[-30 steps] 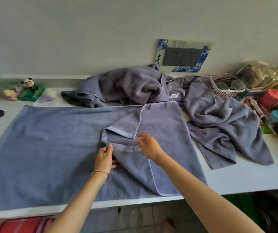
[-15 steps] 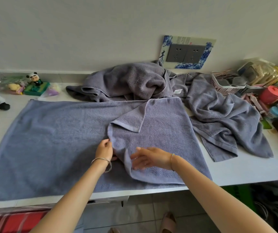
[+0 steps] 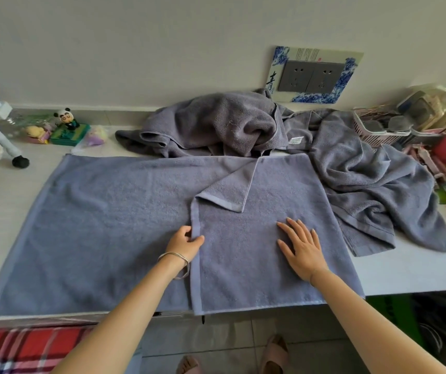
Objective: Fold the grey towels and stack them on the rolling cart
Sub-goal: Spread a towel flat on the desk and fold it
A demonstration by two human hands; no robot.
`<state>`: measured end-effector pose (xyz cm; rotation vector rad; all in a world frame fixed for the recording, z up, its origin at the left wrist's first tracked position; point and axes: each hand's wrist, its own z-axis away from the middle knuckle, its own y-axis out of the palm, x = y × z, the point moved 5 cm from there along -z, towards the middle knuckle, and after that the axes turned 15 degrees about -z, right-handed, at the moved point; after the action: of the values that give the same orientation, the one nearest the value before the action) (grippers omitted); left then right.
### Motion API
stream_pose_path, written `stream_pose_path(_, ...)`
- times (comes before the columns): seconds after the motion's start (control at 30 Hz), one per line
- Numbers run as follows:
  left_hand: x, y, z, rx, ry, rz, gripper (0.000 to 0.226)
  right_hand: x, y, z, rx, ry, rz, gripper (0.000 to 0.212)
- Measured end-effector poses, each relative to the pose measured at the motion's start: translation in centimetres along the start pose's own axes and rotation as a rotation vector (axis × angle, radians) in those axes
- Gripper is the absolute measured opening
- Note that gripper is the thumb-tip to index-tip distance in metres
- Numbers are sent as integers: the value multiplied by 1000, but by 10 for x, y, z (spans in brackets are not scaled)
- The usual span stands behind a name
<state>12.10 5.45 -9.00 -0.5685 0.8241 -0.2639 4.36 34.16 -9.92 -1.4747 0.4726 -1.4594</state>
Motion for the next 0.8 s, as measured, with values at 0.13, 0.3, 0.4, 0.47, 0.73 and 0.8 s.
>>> stream_pose_path(0.13,-1,17,13,94,-7,47,34,-16,-9,15,7,-8,-35,50)
stream_pose_path(0.3,-3,16,20,127,24,70,43,26,-18,-9,-199,-21,-200,41)
stream_pose_path(0.4,-6,14,27,162,33,134,39,64,4,-33,-120,137,-589,46)
stream_pose_path(0.47,-7,16,32,222,19,187,24,79,19,-48,-134,306,-862,46)
stream_pose_path(0.73,-18,28,47,300,57,205,26,93,28,-75,-171,443,-1219,9)
stream_pose_path(0.8,-31,27,56,337,50,401,20,99,7,-79,-180,320,-1253,7)
